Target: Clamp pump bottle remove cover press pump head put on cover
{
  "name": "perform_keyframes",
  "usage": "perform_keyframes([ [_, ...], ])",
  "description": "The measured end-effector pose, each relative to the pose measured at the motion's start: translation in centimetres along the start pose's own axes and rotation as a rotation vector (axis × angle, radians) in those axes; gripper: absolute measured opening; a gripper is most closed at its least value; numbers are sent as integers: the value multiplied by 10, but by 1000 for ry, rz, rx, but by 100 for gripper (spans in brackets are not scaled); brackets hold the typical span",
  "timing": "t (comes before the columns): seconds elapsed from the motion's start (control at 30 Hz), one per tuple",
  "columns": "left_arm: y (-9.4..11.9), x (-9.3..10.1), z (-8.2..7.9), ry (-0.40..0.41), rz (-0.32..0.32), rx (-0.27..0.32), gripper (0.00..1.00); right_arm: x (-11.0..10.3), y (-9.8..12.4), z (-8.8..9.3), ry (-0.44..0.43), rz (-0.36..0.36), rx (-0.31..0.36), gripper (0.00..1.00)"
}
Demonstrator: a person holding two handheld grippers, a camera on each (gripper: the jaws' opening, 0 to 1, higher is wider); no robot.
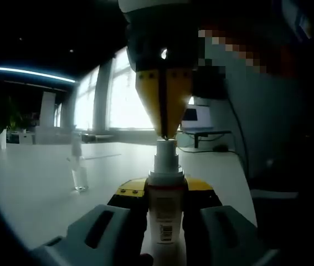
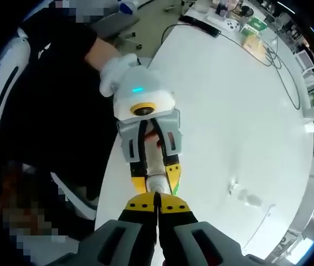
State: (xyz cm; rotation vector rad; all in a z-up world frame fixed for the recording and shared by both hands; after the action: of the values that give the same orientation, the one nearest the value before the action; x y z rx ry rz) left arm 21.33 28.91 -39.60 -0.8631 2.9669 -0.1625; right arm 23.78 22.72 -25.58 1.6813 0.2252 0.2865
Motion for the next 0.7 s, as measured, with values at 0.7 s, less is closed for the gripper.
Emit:
perform_keyframes([
  [0.7, 0, 1, 0, -1, -1, 0, 14, -1, 0, -1, -6, 6, -17, 0],
])
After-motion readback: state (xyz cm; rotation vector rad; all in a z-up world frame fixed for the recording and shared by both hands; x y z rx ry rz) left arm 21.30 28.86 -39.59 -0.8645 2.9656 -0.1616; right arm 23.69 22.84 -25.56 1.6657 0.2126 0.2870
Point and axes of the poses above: the point that each gripper's makers call its tool centre point, and the gripper's own axes: y roughly backward along the fingers, x roughly to its right, z roughly out of its underside, the point moved 10 cm from there along y, roughly backward along the fingers, and after that the axes turned 2 degrees about x, right-handed, at the moved point
